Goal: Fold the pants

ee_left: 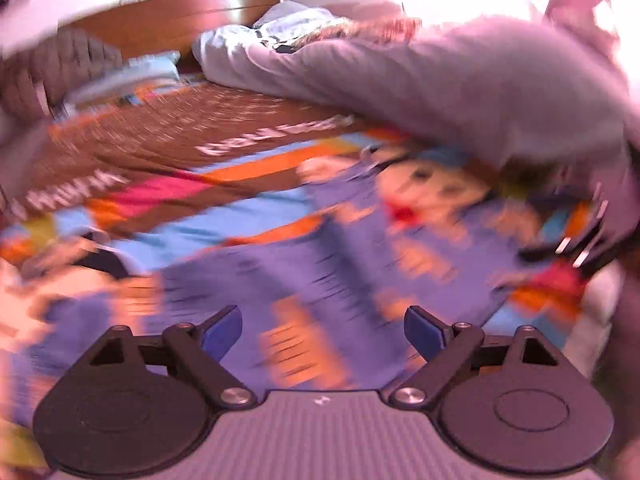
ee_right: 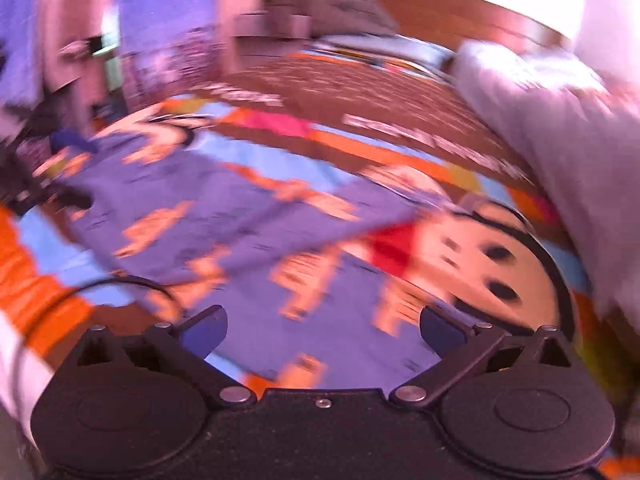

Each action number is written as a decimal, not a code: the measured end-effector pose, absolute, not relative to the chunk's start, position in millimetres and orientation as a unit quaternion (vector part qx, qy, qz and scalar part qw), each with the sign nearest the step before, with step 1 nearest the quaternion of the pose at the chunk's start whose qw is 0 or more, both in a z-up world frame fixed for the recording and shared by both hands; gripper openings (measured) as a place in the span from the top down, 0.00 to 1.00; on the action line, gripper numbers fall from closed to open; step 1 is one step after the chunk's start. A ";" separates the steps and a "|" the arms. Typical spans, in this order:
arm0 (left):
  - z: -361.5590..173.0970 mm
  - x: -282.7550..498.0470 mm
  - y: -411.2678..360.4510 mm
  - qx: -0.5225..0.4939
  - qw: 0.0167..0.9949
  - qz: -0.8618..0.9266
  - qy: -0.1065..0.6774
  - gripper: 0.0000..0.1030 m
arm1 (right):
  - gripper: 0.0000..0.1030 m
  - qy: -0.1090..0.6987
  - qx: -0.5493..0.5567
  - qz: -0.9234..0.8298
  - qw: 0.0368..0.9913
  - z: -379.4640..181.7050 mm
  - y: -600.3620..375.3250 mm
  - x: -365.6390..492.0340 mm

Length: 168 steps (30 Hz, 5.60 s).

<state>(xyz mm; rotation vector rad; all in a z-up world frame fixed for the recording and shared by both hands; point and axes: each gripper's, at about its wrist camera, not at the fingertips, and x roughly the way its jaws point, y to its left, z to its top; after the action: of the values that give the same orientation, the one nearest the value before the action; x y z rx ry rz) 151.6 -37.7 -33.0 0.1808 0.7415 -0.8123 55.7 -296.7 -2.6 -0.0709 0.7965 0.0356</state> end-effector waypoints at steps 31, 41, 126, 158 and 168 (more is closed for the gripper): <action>-102.2 224.9 -120.9 -0.069 0.804 -0.319 0.497 0.63 | 0.19 0.391 0.054 0.112 0.912 -17.8 -357.2 236.6; -114.6 237.7 -104.5 -0.156 0.783 -0.276 0.536 0.77 | 0.51 0.468 0.037 0.069 0.881 -48.6 -311.4 342.9; -50.5 150.4 -170.6 0.233 0.816 -0.353 0.394 1.00 | 0.96 0.271 0.328 -0.165 0.890 -20.1 -440.7 37.4; -43.8 160.1 -241.1 0.252 0.761 -0.458 0.385 0.36 | 0.44 0.348 0.237 -0.157 0.893 -18.2 -441.0 -26.2; -42.8 201.4 -368.4 0.265 0.687 -0.557 0.384 0.41 | 0.44 0.366 0.298 -0.109 0.875 -42.7 -463.0 -5.5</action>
<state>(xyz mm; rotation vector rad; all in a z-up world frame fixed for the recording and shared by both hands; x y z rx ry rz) 201.4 -368.4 -42.8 0.5922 0.8606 -1.2468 -5.5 -463.0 -42.7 0.6220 0.7639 -0.2280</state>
